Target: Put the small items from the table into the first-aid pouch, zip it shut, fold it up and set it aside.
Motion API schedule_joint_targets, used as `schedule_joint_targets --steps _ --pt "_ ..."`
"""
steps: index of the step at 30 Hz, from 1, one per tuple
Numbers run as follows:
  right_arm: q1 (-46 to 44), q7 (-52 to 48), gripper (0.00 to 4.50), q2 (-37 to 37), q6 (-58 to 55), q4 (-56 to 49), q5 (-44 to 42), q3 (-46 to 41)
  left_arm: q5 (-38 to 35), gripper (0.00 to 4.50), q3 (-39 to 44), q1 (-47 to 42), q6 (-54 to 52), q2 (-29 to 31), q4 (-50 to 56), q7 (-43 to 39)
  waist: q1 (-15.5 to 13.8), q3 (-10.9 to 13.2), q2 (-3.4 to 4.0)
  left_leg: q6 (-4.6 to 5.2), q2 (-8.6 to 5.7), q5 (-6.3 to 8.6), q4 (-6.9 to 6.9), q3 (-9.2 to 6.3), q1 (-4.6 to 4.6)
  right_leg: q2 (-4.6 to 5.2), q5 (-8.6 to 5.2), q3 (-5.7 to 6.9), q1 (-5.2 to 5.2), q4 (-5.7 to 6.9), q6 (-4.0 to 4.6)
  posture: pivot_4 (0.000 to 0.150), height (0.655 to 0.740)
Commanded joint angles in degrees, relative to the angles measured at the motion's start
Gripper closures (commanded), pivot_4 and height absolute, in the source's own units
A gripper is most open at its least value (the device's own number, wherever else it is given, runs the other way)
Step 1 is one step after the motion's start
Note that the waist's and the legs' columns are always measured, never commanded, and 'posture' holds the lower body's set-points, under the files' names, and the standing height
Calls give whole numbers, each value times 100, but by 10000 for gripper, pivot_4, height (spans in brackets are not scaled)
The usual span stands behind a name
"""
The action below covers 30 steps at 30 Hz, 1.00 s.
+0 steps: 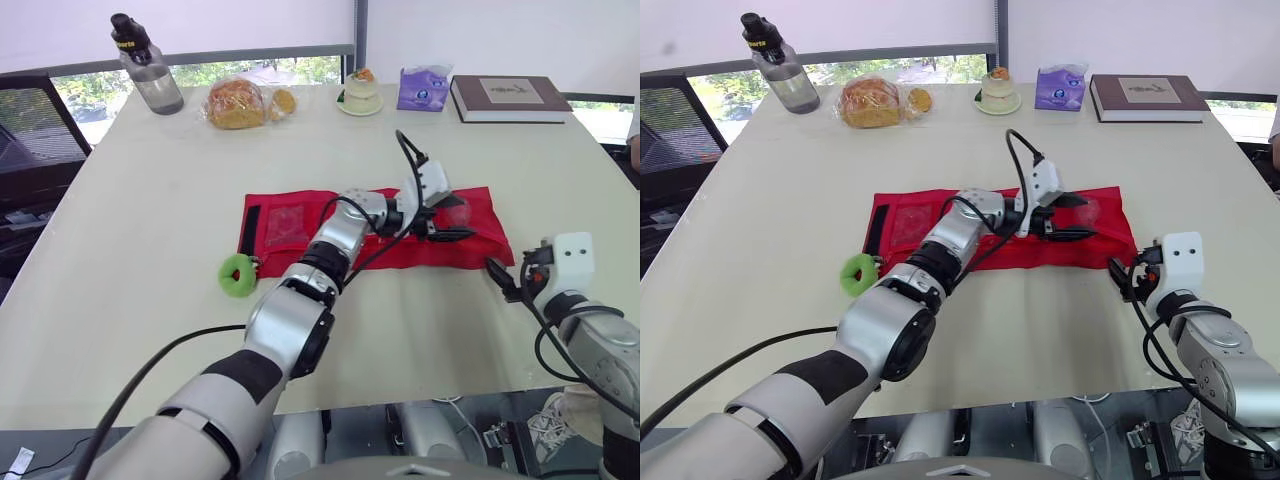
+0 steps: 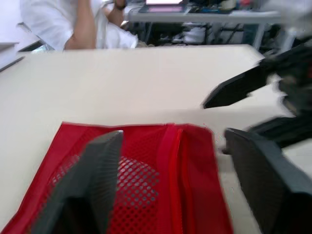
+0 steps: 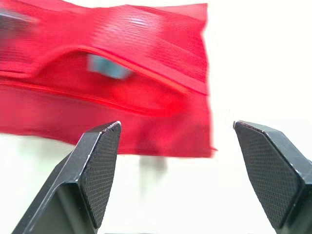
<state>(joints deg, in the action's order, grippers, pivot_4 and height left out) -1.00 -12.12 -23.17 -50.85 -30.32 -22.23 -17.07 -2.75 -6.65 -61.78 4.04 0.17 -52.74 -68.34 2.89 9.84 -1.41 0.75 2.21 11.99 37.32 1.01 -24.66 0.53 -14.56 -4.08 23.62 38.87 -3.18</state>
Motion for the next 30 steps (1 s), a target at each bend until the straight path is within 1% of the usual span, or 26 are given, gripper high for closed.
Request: schedule_joint_targets --steps 1,4,8,12,14,15,17,18,20,21,22,23,24,27,30 --pt "-145 -55 5804 29 423 332 50 -129 -529 335 95 376 -670 739 1395 -870 40 0 3 0 2 0 -2 -2 0 -3 0 1 0 2 2 1500 7400" --pt "-296 -98 5804 130 522 563 -65 -140 -777 335 14 742 -1119 1345 2303 -1257 24 1 6 0 6 0 -8 -9 -3 -7 -1 6 2 -1 4 1500 7400" --pt "-543 -191 5804 244 440 869 -168 40 -1196 335 271 1071 -1639 2194 3288 -1500 -72 1 6 0 0 0 1 -4 -9 6 0 8 -1 -3 3 1500 7400" --pt "-590 -355 5804 72 486 1138 12 333 -1556 335 325 1517 -2258 2909 4243 -1686 -65 1 6 0 -5 0 9 0 -8 13 0 6 -3 -3 1 1500 7400" --pt "-630 -424 5804 -17 566 1289 113 453 -1696 335 362 1846 -2572 3407 4794 -1797 -50 1 7 0 -4 0 8 0 -6 13 -1 6 -3 -1 2 1500 7400" --pt "-648 -463 11252 -51 594 1338 127 480 -1767 0 376 1965 -2709 3599 5005 -1825 -32 2 8 0 -2 0 7 -1 -6 11 -1 6 -3 -2 3 1500 7400" --pt "-657 -567 18877 -145 637 1390 163 532 -1893 0 428 2159 -2886 3948 5336 -1862 -41 2 8 0 2 0 5 -3 -4 6 -1 7 -2 0 3 1500 7400" --pt "-650 -595 24517 -192 634 1406 187 551 -1956 0 464 2234 -2966 4088 5482 -1833 -45 2 8 0 4 0 5 -5 -4 4 -2 9 -2 0 4 1500 7400" --pt "-625 -619 32543 -292 612 1440 260 592 -2069 0 527 2317 -3103 4243 5687 -1719 -54 2 8 0 4 0 6 -5 -4 4 -2 10 -3 0 4 1500 7400" --pt "-614 -638 35296 -341 618 1456 301 618 -2107 0 551 2336 -3150 4275 5748 -1656 -58 2 8 0 4 0 6 -4 -4 5 -2 10 -3 -1 3 1500 7400" --pt "-604 -657 40320 -379 633 1473 325 631 -2138 0 564 2355 -3195 4306 5810 -1588 -67 2 7 0 3 0 7 -3 -5 7 -2 9 -3 -1 3 1500 7400" --pt "-606 -668 42964 -409 650 1496 340 622 -2166 0 575 2377 -3236 4334 5870 -1524 -76 2 7 0 2 0 8 -3 -6 8 -2 9 -4 -2 3 1500 7400" --pt "-605 -675 44255 -438 681 1517 364 606 -2193 0 578 2400 -3269 4359 5925 -1466 -80 2 7 0 1 0 10 -3 -6 9 -2 10 -5 -3 3 1500 7400" --pt "-510 -719 44255 -630 861 1544 543 593 -2288 0 582 2471 -3372 4411 6078 -1329 -80 2 7 0 -2 0 10 -1 -6 11 -2 8 -5 -3 2 1500 7400" --pt "-242 -659 44255 -1001 1089 1656 889 490 -2342 0 594 2540 -3446 4426 6191 -1162 -123 2 7 0 -2 0 10 -2 -7 11 -2 10 -4 -3 2 1500 7400"
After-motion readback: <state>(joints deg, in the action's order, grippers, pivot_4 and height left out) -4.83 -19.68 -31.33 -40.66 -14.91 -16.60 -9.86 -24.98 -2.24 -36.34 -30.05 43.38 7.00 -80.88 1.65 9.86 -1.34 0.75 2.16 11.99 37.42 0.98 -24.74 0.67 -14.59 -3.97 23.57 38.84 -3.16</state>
